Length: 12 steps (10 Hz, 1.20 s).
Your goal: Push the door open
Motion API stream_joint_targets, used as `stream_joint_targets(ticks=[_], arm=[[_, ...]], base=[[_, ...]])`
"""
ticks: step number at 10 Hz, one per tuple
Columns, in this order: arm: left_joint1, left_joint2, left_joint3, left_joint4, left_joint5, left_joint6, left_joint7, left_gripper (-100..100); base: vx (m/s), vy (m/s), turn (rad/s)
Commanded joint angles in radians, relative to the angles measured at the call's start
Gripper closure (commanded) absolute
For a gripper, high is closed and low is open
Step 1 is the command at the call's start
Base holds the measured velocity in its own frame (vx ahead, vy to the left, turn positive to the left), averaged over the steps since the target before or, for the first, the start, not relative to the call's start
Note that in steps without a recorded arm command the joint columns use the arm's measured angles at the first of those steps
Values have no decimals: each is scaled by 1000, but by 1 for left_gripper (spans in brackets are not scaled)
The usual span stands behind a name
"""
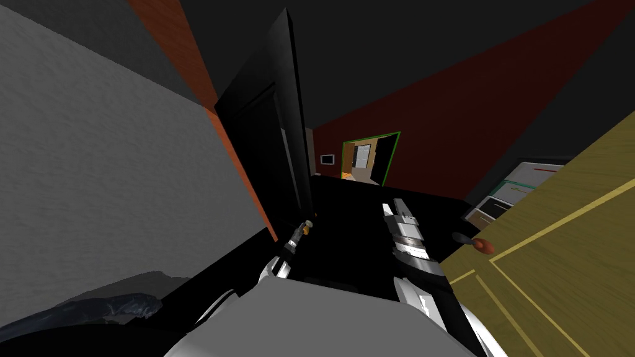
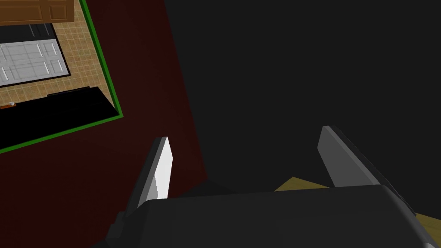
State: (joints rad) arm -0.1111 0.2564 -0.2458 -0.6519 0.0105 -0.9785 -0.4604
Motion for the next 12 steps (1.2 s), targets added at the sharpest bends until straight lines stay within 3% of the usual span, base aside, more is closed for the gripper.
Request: stream_joint_targets(ticks=[1, 2, 5, 12], arm=[[-9, -11, 15, 19, 20, -2, 50, 100], [3, 11, 10, 16, 1, -16, -14, -100], [13, 25, 11, 18, -8, -28, -54, -100], [50, 81, 14, 29, -48, -77, -240, -100]], base=[[56, 6, -80], [3, -24, 30], [-34, -34, 37], [-36, -43, 37]])
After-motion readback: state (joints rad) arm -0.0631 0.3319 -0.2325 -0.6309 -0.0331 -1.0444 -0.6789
